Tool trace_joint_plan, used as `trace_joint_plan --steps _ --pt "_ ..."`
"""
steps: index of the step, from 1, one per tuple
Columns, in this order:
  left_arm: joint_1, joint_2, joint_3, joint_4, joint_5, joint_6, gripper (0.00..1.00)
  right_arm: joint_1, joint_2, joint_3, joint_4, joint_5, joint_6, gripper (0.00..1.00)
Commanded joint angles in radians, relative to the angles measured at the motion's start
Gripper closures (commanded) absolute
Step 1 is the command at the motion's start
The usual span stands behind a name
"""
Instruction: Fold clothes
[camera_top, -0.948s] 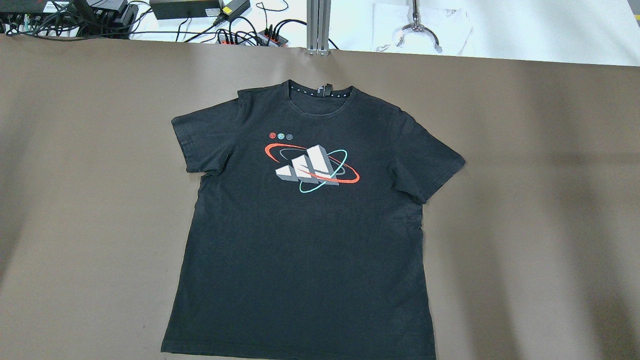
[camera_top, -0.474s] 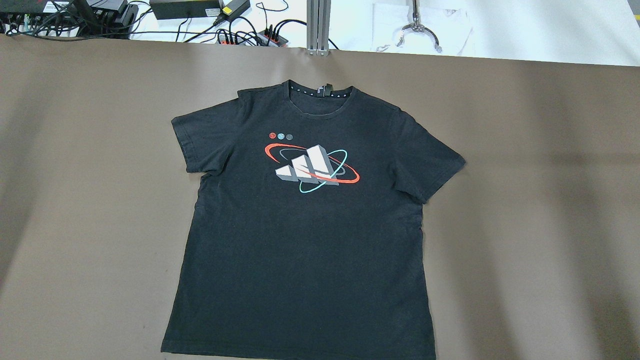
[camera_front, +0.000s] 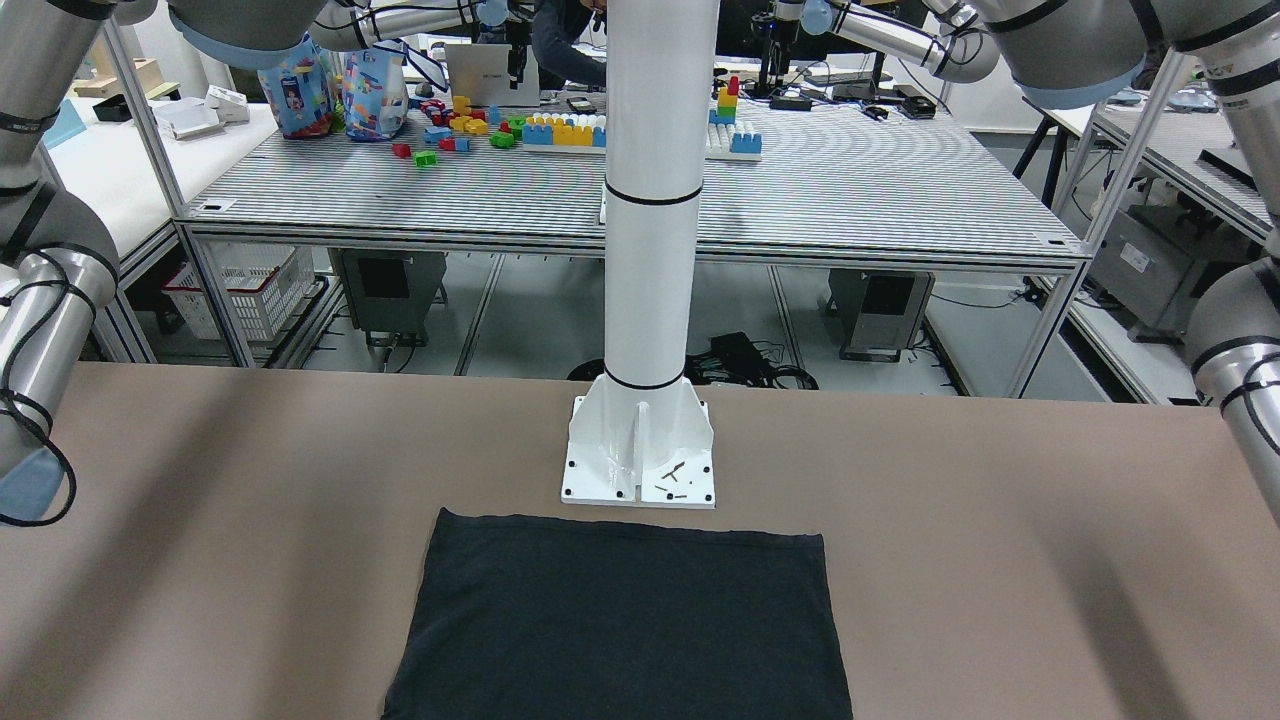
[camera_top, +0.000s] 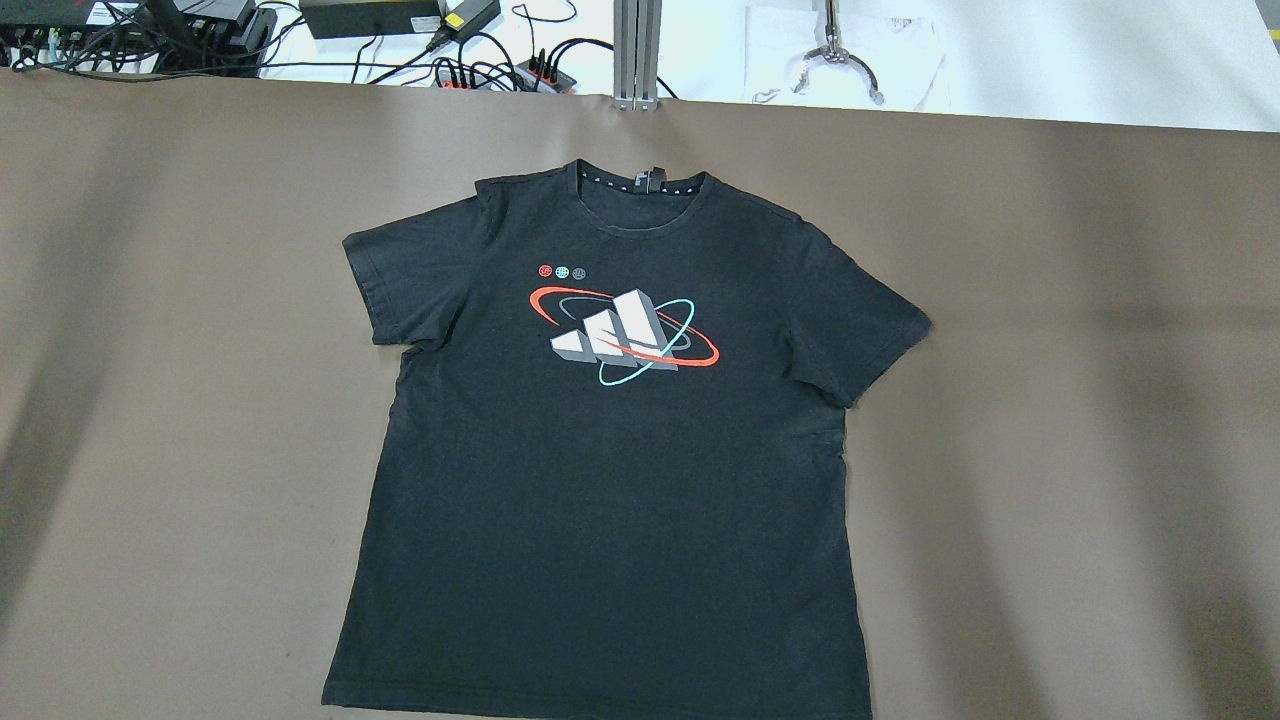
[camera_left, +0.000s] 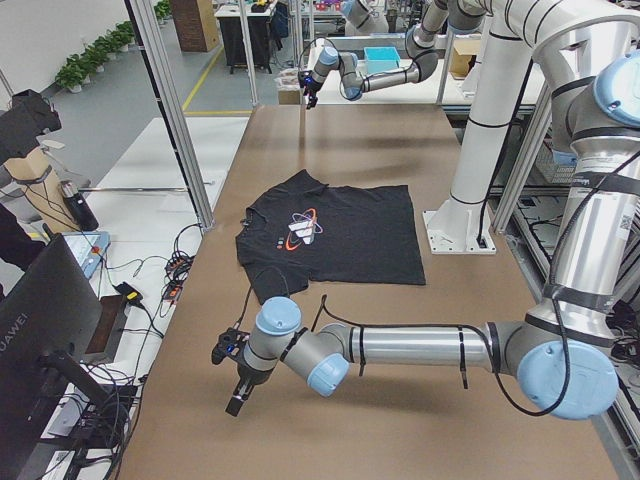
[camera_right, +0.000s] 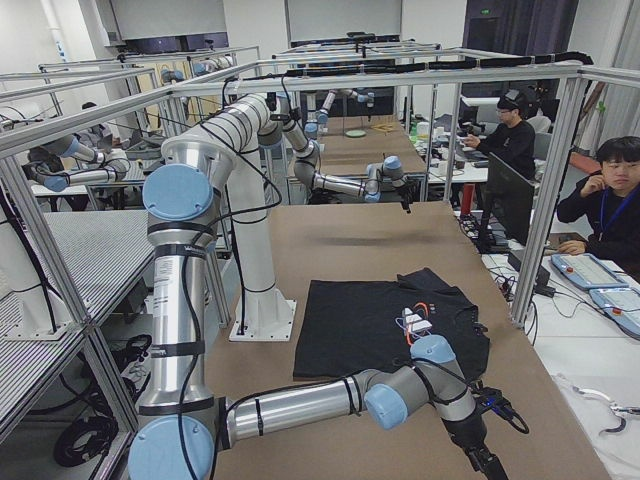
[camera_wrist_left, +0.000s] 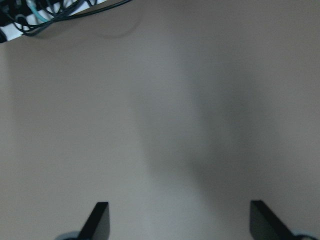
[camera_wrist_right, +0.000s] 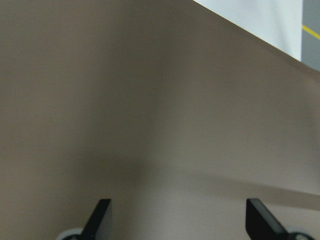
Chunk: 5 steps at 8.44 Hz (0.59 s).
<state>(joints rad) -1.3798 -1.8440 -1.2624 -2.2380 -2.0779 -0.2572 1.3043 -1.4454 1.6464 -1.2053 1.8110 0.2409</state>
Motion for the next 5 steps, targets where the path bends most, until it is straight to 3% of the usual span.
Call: trace_joint_plan --steps 1,5 --pt "0.109 -0.107 0.046 -0.002 -0.051 -0.086 0.02 -0.178 0.097 -0.109 0.142 0.016 0.272 0.06" --pt "0.316 -0.274 0.089 -0.003 -0.027 -0.367 0.01 -0.299 0.163 -0.143 0.203 0.016 0.400 0.06"
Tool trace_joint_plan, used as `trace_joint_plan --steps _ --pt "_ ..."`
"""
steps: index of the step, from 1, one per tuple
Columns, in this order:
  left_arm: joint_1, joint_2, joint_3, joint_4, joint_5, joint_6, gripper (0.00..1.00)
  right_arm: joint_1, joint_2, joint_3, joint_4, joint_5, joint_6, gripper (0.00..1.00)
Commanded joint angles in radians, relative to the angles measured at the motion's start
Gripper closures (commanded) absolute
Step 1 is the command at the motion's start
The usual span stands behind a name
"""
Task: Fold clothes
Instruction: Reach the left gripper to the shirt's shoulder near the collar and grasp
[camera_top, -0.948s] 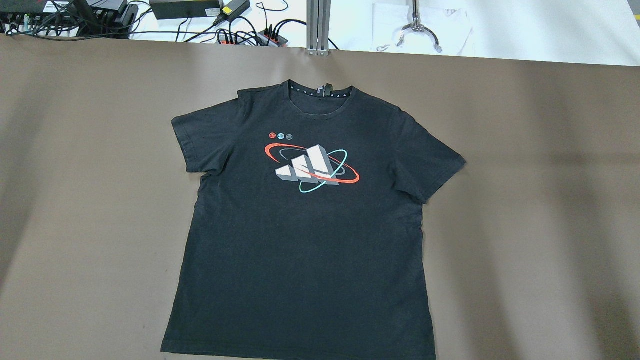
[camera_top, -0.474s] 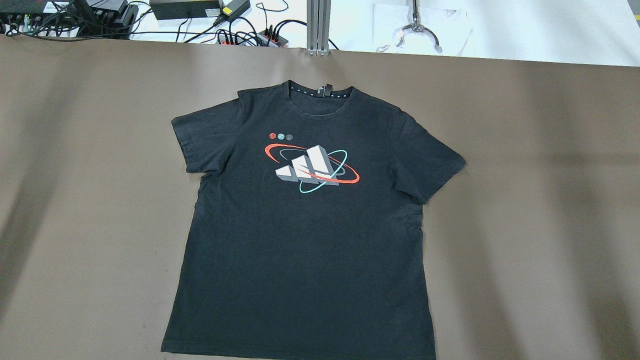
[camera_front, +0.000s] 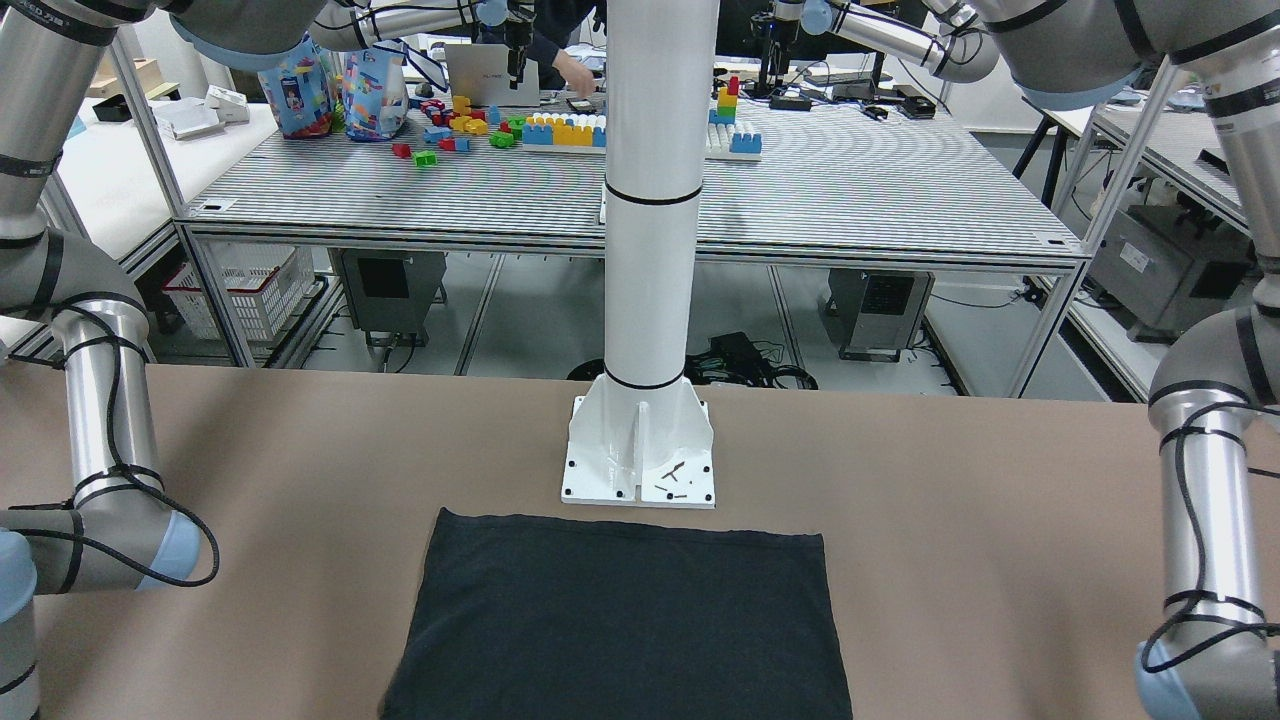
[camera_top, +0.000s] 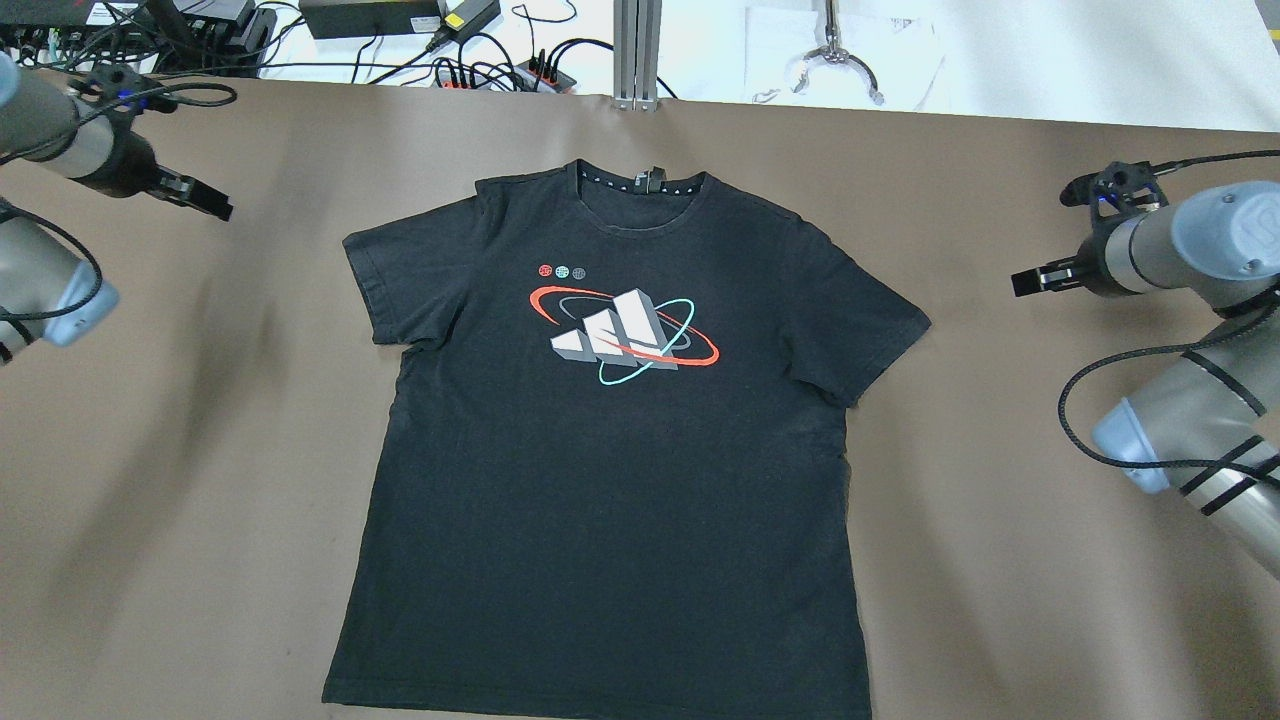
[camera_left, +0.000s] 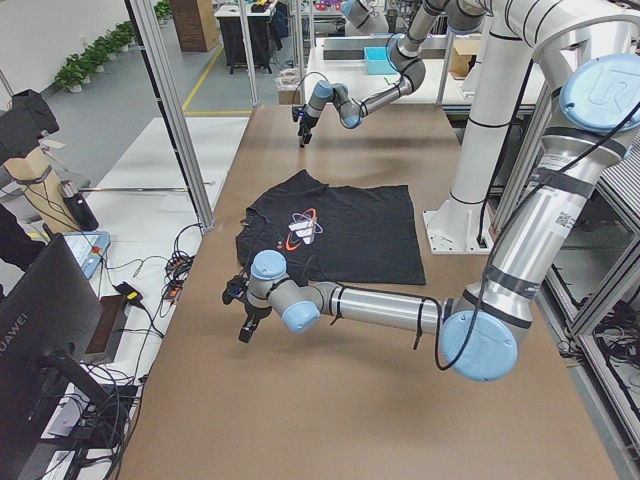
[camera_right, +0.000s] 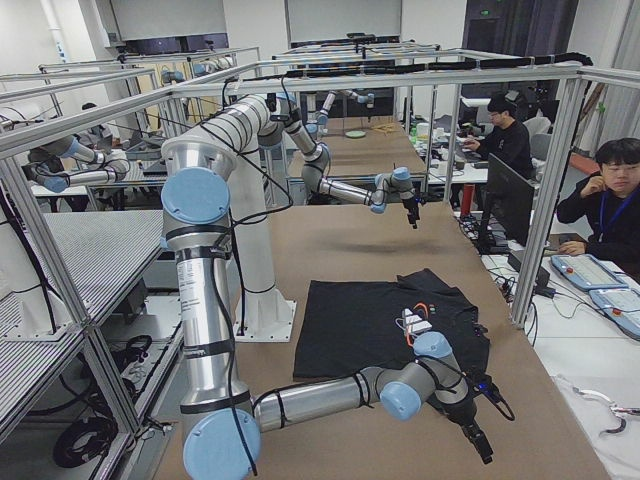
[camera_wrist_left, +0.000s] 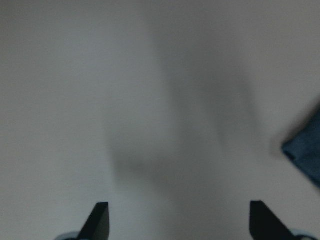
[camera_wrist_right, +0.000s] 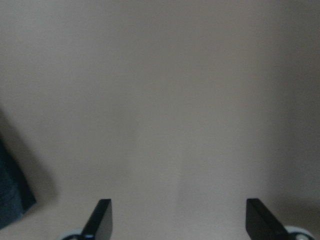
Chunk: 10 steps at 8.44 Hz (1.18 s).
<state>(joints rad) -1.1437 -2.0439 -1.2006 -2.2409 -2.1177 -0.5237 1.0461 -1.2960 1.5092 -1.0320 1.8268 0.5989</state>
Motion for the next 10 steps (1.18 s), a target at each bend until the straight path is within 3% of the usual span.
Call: trace_joint_plan --steps 1,4,6,7,8,10 --pt "0.097 -0.109 0.059 -0.002 0.013 -0.107 0.01 -0.046 0.017 -0.006 0.032 0.002 0.042 0.06" --pt "0.136 -0.202 0.243 -0.143 0.015 -0.141 0.02 -0.063 0.015 -0.004 0.033 0.000 0.041 0.06" --pt "0.143 -0.210 0.260 -0.144 0.016 -0.141 0.02 -0.063 0.015 -0.006 0.033 0.000 0.041 0.06" --pt "0.151 -0.211 0.265 -0.144 0.021 -0.141 0.06 -0.064 0.015 -0.006 0.033 0.000 0.041 0.06" --pt "0.154 -0.211 0.265 -0.144 0.021 -0.141 0.22 -0.070 0.014 -0.007 0.033 -0.001 0.039 0.06" --pt "0.156 -0.210 0.266 -0.144 0.021 -0.141 0.31 -0.075 0.014 -0.007 0.033 -0.004 0.041 0.06"
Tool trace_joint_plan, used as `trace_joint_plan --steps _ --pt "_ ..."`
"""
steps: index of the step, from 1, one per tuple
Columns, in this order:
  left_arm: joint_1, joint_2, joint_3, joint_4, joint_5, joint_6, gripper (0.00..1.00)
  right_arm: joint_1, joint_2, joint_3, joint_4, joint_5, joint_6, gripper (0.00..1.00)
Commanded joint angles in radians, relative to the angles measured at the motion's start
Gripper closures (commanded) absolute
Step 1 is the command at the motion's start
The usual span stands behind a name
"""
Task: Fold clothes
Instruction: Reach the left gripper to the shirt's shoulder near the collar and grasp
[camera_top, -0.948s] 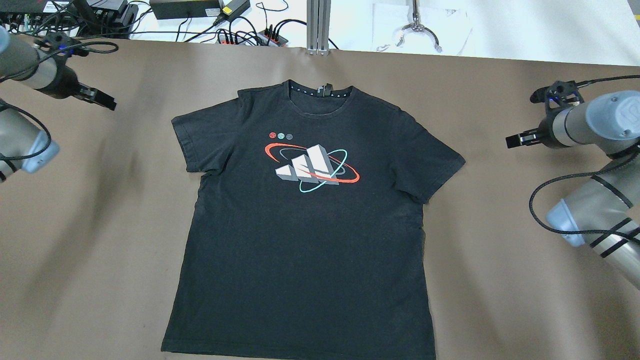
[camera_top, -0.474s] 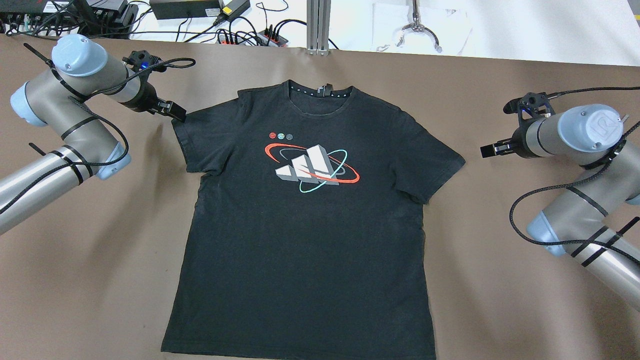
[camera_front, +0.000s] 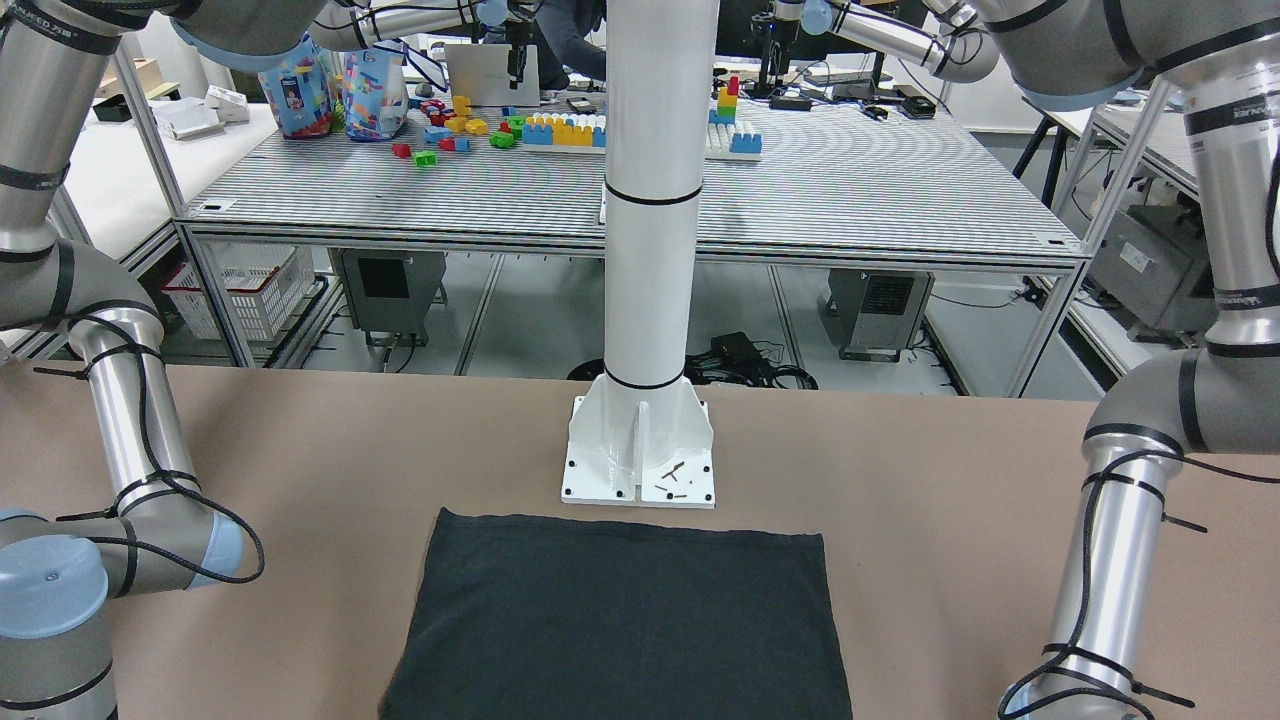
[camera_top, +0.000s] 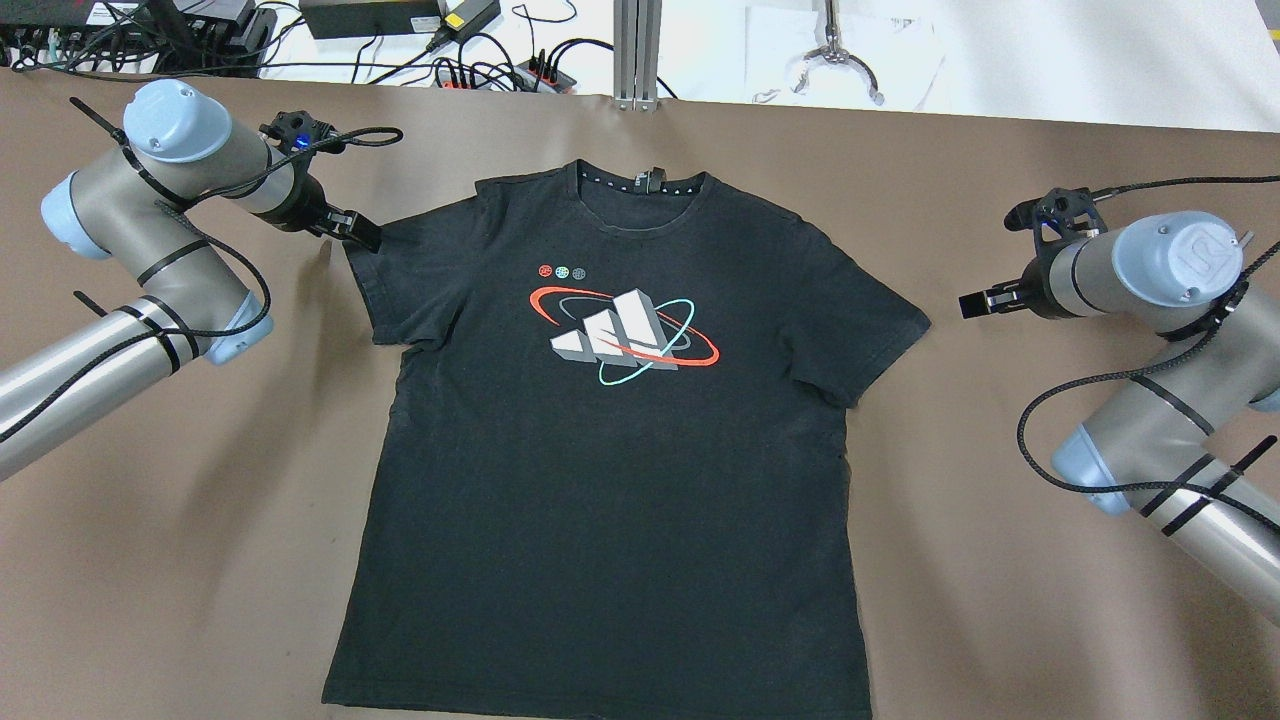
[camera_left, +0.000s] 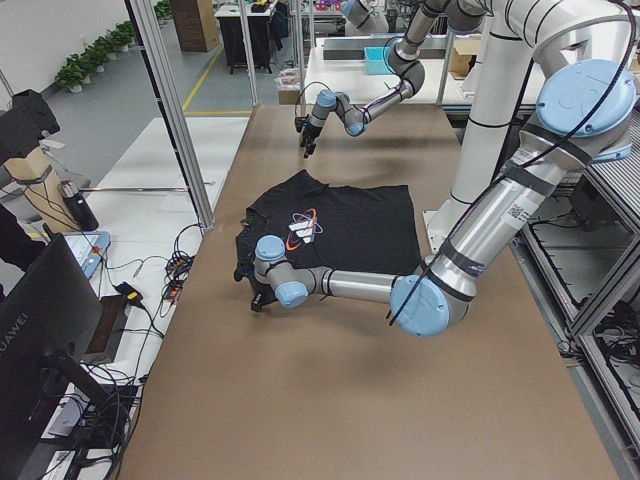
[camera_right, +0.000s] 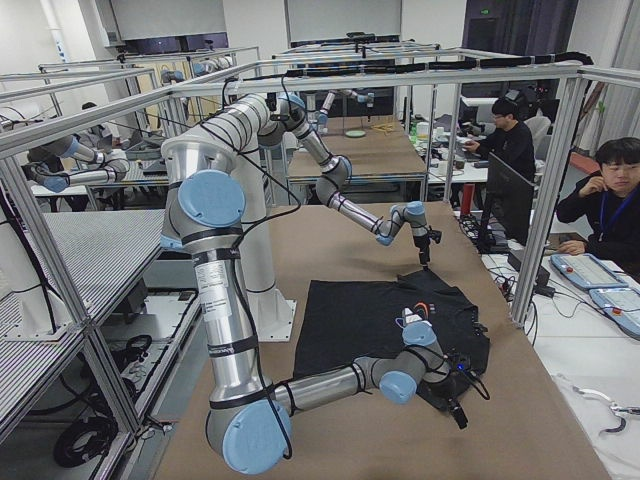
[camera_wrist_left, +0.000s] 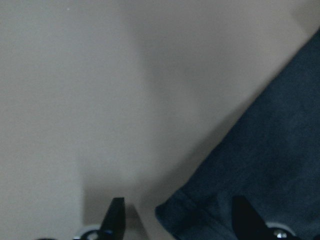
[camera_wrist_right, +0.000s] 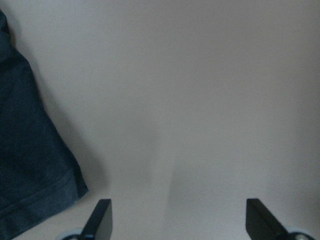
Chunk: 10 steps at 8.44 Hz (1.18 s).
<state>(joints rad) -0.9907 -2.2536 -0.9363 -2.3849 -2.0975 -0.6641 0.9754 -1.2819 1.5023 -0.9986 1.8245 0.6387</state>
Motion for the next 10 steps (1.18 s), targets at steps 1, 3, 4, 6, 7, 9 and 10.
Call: trace_joint_plan --steps 1,3,4,6,7,9,10 --pt "0.003 0.002 0.001 0.000 0.001 0.000 0.41 -0.006 -0.002 0.000 0.000 -0.002 0.001 0.06" --pt "0.001 0.000 -0.002 0.000 -0.001 -0.002 0.79 -0.006 -0.002 0.000 0.002 -0.002 0.001 0.06" --pt "0.000 0.000 -0.004 -0.002 -0.001 -0.005 1.00 -0.006 -0.002 0.000 0.000 -0.002 0.001 0.06" --pt "-0.006 -0.001 -0.010 -0.002 -0.009 -0.012 1.00 -0.006 -0.002 0.000 0.002 -0.004 -0.001 0.06" --pt "-0.009 -0.011 -0.021 -0.002 -0.009 -0.044 1.00 -0.006 -0.002 0.000 0.002 -0.004 0.001 0.06" --pt "-0.005 -0.011 -0.108 0.003 -0.009 -0.180 1.00 -0.006 -0.002 0.001 0.002 -0.004 0.001 0.06" --pt "0.006 -0.015 -0.152 0.009 -0.006 -0.266 1.00 -0.007 -0.002 0.001 0.002 -0.004 0.003 0.06"
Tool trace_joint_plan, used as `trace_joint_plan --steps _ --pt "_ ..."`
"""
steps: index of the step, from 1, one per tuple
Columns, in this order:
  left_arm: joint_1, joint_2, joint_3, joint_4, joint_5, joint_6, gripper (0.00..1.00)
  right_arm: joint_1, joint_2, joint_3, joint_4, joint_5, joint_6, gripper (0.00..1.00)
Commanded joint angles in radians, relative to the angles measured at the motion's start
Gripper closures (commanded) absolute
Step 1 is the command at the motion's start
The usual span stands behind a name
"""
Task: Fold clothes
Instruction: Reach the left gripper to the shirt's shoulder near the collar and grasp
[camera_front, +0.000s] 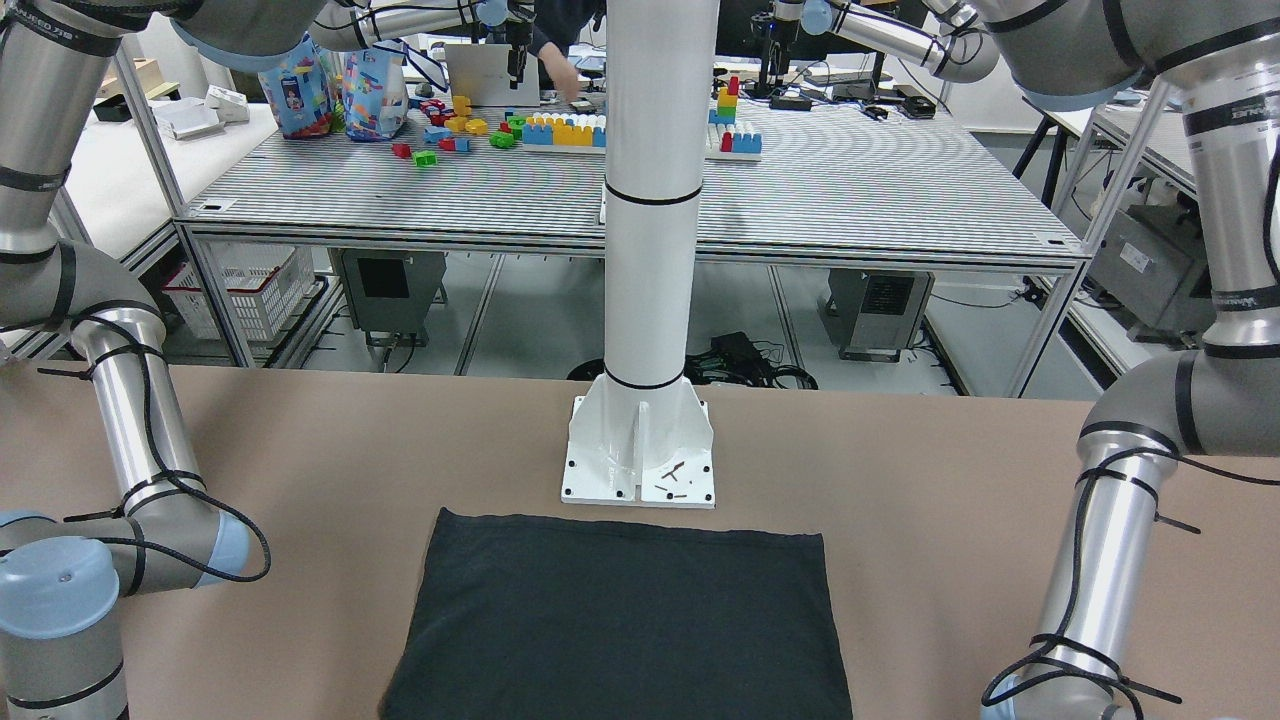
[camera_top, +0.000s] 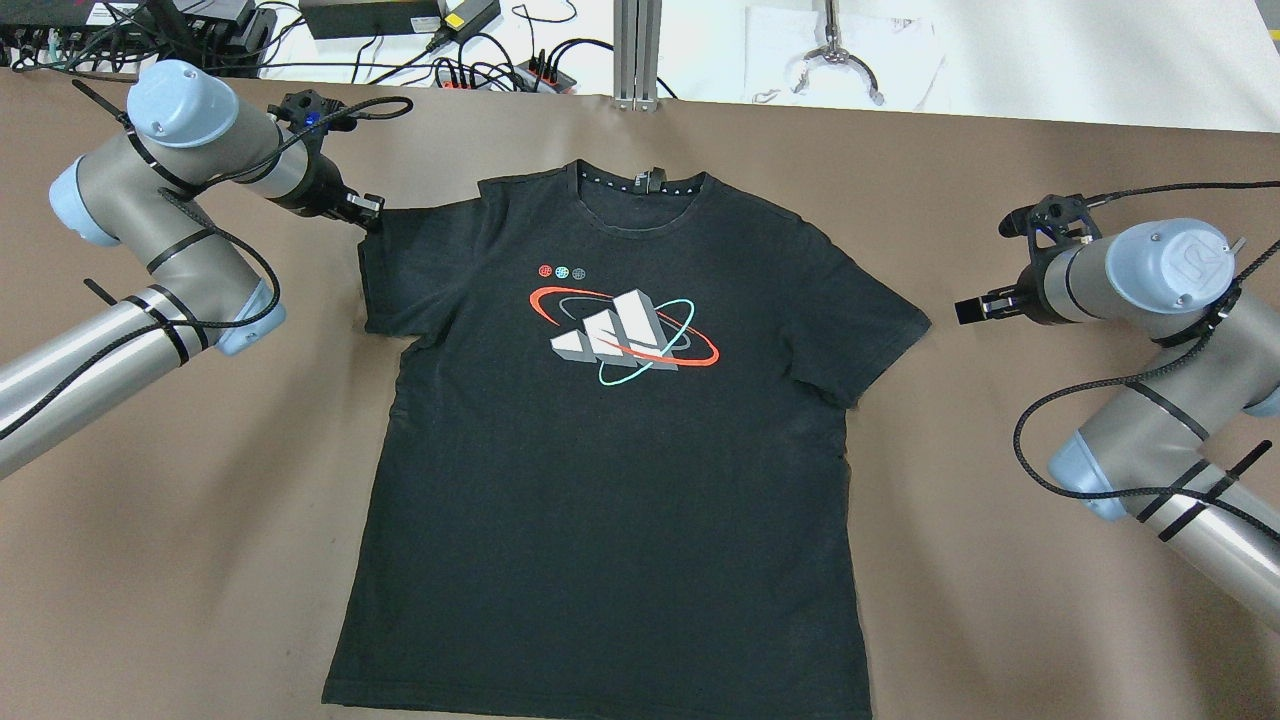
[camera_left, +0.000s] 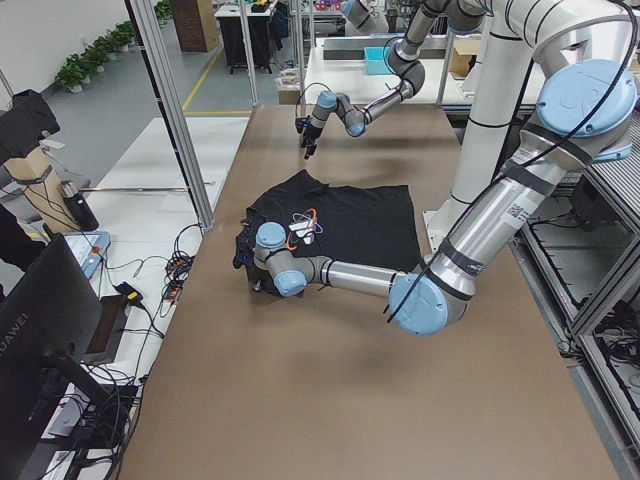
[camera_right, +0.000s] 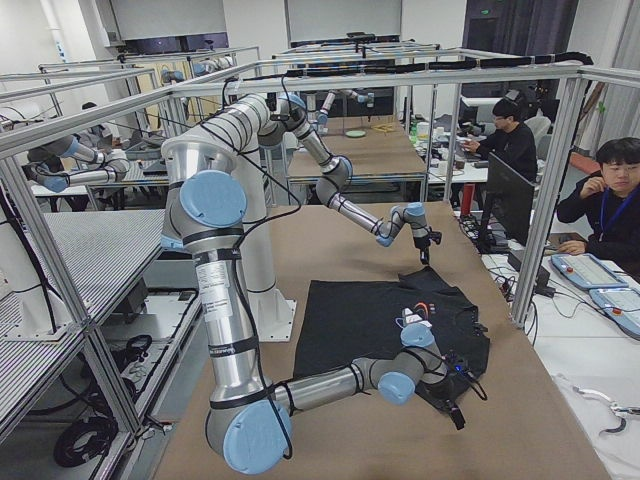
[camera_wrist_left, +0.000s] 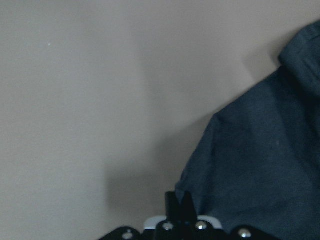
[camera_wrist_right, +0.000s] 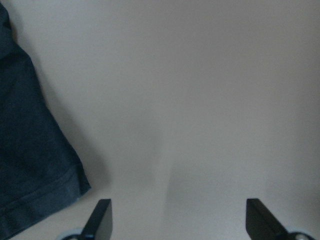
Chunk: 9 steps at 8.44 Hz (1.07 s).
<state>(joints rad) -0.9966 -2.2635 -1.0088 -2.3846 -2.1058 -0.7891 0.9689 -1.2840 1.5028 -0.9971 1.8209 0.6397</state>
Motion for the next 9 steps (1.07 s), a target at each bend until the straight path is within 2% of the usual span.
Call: trace_joint_plan --steps 1,3,5,6,8,9 --pt "0.056 -0.020 -0.117 0.007 0.016 -0.241 1.00 -0.004 0.000 0.000 0.002 0.000 0.002 0.06" --pt "0.183 -0.094 -0.129 0.022 0.171 -0.367 1.00 -0.006 -0.002 0.000 0.002 0.000 0.000 0.06" --pt "0.286 -0.178 -0.125 0.140 0.283 -0.409 1.00 -0.006 -0.006 -0.001 0.002 0.000 0.000 0.06" --pt "0.332 -0.183 -0.120 0.145 0.341 -0.417 1.00 -0.006 -0.008 -0.001 0.002 0.000 0.000 0.06" --pt "0.345 -0.180 -0.102 0.142 0.365 -0.400 1.00 -0.009 -0.008 -0.001 0.002 0.000 0.000 0.06" --pt "0.336 -0.179 -0.094 0.137 0.365 -0.394 0.41 -0.013 -0.006 -0.001 0.000 -0.002 0.000 0.06"
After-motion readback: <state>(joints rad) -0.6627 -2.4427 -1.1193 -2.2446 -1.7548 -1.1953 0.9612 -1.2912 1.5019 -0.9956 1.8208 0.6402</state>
